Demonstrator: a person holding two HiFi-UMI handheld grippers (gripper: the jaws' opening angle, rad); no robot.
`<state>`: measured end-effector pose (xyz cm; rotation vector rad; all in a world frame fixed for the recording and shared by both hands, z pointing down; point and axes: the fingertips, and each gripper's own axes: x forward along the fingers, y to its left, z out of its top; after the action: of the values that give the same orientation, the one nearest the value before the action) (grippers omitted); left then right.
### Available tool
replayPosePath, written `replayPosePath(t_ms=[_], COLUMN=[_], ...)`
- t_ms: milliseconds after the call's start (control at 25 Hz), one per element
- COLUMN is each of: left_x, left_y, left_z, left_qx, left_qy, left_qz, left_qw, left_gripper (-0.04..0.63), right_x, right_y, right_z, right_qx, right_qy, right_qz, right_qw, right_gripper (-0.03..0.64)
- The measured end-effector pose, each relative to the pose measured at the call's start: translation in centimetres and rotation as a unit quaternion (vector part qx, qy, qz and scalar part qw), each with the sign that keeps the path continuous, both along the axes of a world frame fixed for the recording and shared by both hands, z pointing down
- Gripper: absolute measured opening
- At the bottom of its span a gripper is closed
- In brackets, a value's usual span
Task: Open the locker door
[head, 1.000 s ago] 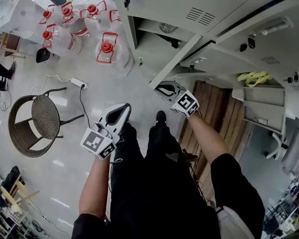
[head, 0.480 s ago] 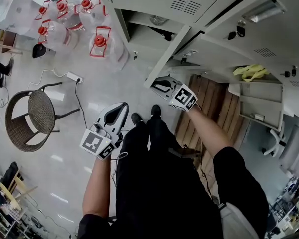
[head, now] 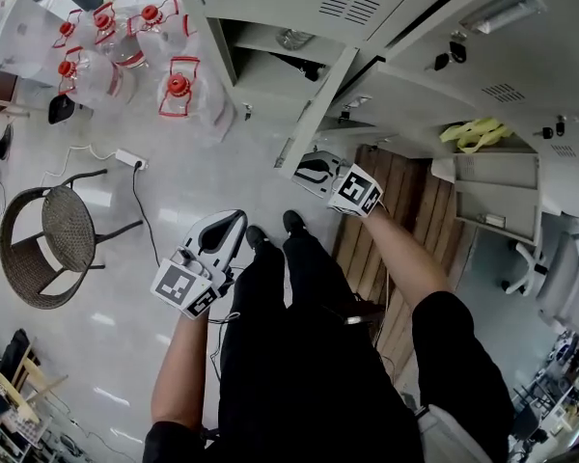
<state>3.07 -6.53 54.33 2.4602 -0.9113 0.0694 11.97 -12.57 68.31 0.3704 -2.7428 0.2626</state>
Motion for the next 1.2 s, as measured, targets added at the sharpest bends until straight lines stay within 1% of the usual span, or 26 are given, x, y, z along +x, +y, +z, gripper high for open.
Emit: replayPosePath(t_ms=[80,200,440,520,680,1200], left_x=[0.1,0.9,2.5,3.2,4.6,9.0], left_y=[0.2,0.8,1.3,1.2,1.3,0.7], left_z=[0.8,1.2,0.9,0.4,0.3,0.2], left_qx=[-0.008,-0.017,-0.022,-0.018,-0.017,-0.016], left_qy=[-0.001,-0.002,0.005,0.008,0.005,0.012], left_qz=[-0.004,-0.021,-0.064,-0.075,-0.084,-0.104], left_qw=[1.0000,0.9996,0.9977,0.9970,0.9963,0.9944], left_gripper=[0.011,0.011,0.011,0.011,0.011,0.011], right_x=[0.3,1.1,2.1,2.5,3.1,7.2], right_y=[0.0,0.3,0.8,1.0,1.3,2.4], right_z=[0.0,0.2,0.2,0.3,0.1,-0.1], right_qx=[0.001,-0.002,-0.010,-0.012,-0.014,-0.027], right_qy=[-0.001,-0.004,-0.015,-0.013,-0.016,-0.019], right_qz=[-0.004,-0.014,-0.041,-0.054,-0.071,-0.120], right_qw=[1.000,1.000,0.999,0.998,0.997,0.992], right_gripper=[0.057,0.057,0.057,0.057,0.056,0.058])
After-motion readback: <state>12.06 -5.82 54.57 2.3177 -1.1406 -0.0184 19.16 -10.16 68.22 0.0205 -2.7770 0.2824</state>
